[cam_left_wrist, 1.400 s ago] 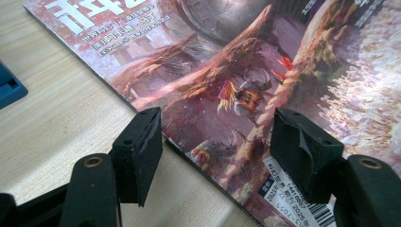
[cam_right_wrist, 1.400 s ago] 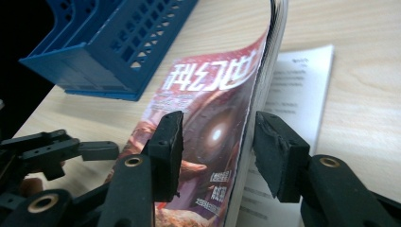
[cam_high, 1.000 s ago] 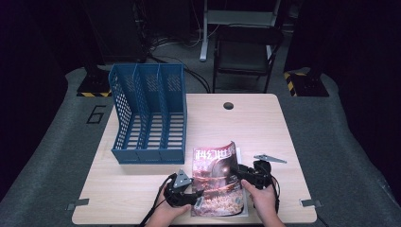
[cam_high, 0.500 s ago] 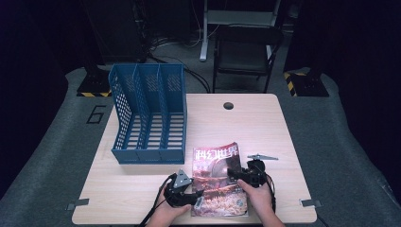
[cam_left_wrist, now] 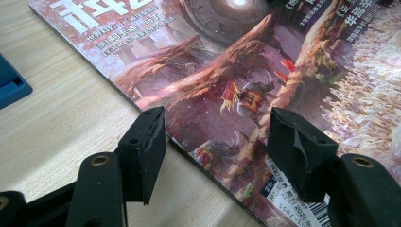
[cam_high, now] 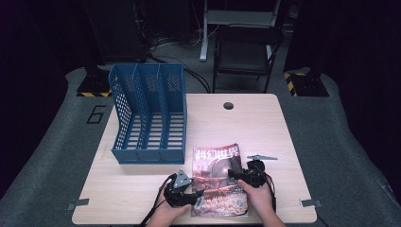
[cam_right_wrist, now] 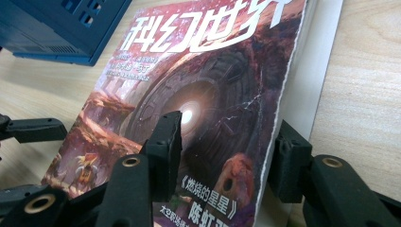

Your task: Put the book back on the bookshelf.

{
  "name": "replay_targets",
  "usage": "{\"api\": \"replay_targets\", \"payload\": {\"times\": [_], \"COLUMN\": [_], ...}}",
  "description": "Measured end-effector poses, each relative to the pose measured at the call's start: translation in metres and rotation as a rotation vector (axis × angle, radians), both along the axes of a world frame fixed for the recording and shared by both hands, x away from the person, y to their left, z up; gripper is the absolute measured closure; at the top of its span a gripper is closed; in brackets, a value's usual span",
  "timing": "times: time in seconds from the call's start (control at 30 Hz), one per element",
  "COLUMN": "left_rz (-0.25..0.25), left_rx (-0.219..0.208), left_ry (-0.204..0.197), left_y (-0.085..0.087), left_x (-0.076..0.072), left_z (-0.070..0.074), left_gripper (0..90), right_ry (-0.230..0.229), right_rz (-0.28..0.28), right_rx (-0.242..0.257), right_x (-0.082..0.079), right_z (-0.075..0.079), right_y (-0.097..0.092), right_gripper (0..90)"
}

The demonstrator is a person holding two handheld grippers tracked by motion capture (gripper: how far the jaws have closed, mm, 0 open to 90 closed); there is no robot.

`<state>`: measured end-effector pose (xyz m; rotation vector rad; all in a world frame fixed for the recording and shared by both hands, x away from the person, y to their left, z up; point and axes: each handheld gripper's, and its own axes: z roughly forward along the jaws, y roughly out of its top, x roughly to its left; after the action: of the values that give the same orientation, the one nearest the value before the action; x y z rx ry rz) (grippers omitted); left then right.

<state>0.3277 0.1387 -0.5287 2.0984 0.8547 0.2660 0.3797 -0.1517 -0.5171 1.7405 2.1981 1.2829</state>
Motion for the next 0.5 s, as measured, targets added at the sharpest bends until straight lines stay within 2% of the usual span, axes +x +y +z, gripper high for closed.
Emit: {"api": "replay_targets", "payload": {"times": [0.07, 0.17, 0.23, 0.33, 0.5], "left_rz": [0.001, 0.0, 0.0, 0.001, 0.0], "left_rx": [-0.003, -0.001, 0.003, -0.001, 0.002], "left_ry": [0.003, 0.001, -0.003, 0.001, -0.001], "left_y": [-0.0002, 0.0, 0.0001, -0.0001, 0.0001], "left_x": [-0.0002, 0.0, 0.0002, -0.0001, 0.0002], "left_z": [-0.0001, 0.0, 0.0001, 0.0, 0.0], "left_gripper": [37.7, 37.7, 37.7, 37.7, 37.7], "right_ry": [-0.004, 0.023, 0.033, 0.032, 0.061], "right_rz": [0.017, 0.019, 0.021, 0.043, 0.075], "right_rx": [-0.01, 0.039, 0.052, 0.044, 0.042], "right_x": [0.0003, 0.0006, -0.0002, -0.0022, -0.0052], "right_z": [0.0003, -0.0011, -0.0012, -0.0009, -0.0003], "right_y": [-0.0007, -0.0043, -0.0045, -0.0024, 0.0007], "right_gripper": [53.7, 54.5, 54.5, 54.6, 59.8]}}
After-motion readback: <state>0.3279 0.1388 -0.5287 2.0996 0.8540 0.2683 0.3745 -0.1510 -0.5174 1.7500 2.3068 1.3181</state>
